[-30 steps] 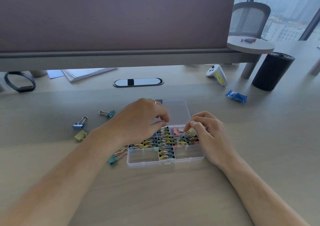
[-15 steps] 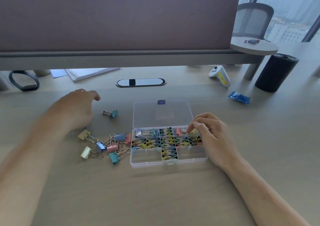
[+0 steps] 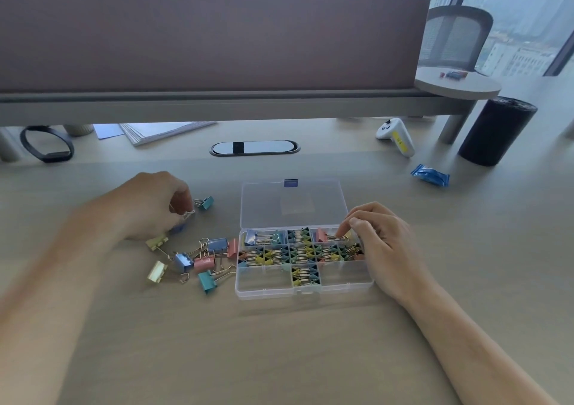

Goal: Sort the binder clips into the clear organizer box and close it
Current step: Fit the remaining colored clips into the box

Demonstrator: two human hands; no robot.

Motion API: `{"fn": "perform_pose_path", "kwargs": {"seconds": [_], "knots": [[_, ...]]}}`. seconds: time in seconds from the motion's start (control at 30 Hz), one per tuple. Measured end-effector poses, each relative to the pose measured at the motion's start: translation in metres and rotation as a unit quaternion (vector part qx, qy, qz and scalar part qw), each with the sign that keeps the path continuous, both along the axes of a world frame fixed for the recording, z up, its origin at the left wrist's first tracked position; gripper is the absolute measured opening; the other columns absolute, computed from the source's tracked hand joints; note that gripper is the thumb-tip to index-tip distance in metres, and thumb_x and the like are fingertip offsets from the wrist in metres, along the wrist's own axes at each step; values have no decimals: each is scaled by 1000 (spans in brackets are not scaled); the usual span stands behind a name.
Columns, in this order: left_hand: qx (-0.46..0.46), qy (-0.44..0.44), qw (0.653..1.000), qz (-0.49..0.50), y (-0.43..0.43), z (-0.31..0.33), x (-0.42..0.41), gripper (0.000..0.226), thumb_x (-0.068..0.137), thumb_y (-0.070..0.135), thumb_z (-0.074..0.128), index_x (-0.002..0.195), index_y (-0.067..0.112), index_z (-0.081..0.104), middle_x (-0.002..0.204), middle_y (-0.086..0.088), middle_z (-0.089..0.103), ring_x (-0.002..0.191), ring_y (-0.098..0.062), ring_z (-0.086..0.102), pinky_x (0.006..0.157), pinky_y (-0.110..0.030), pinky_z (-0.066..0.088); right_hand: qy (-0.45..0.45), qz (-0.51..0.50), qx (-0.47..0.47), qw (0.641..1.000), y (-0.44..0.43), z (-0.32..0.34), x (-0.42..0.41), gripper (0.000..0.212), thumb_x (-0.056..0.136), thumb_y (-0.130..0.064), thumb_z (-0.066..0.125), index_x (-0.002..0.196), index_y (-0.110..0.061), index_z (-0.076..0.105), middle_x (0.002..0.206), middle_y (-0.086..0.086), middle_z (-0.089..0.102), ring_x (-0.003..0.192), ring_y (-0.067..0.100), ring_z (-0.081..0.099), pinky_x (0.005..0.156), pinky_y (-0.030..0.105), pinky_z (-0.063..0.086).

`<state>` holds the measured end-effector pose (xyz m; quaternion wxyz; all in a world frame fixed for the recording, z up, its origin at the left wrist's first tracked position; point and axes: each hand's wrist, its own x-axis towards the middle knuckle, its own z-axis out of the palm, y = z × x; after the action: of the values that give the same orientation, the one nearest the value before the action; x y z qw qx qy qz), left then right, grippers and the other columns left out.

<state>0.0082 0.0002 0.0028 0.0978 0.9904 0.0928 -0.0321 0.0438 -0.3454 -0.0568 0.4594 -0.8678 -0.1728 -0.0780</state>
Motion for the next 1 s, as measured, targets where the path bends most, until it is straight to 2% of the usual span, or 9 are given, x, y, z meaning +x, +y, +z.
{"fn": "perform_pose_path", "kwargs": {"seconds": [0.17,0.3,0.37,0.5,0.6,0.7,0.8,0.9,1.0], "knots": [[-55,-2,998,-16,-5,0,0,27,84,6,72,91,32,70,91,17,72,85,0,67,73,-16,50,-2,-1,-1,1000,0,0,-1,43,104,-15,51,72,-28,76,101,-13,64,97,-1,59,75,9,40],[-71,0,997,-23,-11,1,-1,17,81,26,80,91,34,70,91,17,72,85,-1,68,82,-27,55,-2,-3,-2,1000,0,0,0,43,104,-16,50,72,-28,76,102,-13,64,97,0,59,74,10,41],[-69,3,997,-22,-16,-1,-2,24,75,30,85,91,34,68,90,16,70,84,-2,67,81,-29,56,2,-5,0,1000,1,0,1,43,104,-17,50,73,-28,76,102,-13,64,97,-1,59,74,9,41],[-66,5,997,-24,-18,-1,-1,38,76,18,82,104,33,61,90,15,70,81,-1,67,71,-23,52,0,-9,10,1000,0,-1,0,41,104,-17,50,74,-27,76,102,-14,63,96,-1,59,72,8,40],[-94,-27,994,-43,-28,8,-4,48,79,19,83,115,36,57,90,16,71,82,2,67,71,-19,49,-21,-22,44,999,0,-3,2,34,100,-26,50,77,-29,75,100,-14,64,94,4,61,73,16,44],[-229,-93,963,-105,-63,21,-11,50,81,20,84,121,36,58,93,15,73,90,2,69,85,-26,57,-47,-29,87,995,1,1,1,26,98,-29,52,88,-26,76,99,-13,67,87,10,63,71,23,48],[-376,-133,897,-191,-117,22,-16,52,85,12,80,130,29,59,98,11,70,100,-3,68,87,-25,60,-26,21,136,990,3,12,-3,13,103,-19,61,101,-22,74,94,-6,72,79,14,66,72,33,55],[-423,-185,857,-228,-156,12,-11,51,89,5,75,133,27,62,103,8,67,108,-7,66,85,-27,61,71,122,220,965,7,22,-9,16,103,-14,60,109,-4,71,90,8,73,74,21,68,66,34,58],[-408,-217,851,-250,-170,5,-3,41,93,5,69,124,32,70,105,10,64,113,-9,62,81,-32,62,212,160,340,902,5,29,-11,25,100,-12,55,111,7,67,90,18,71,75,24,68,66,25,59]]}}
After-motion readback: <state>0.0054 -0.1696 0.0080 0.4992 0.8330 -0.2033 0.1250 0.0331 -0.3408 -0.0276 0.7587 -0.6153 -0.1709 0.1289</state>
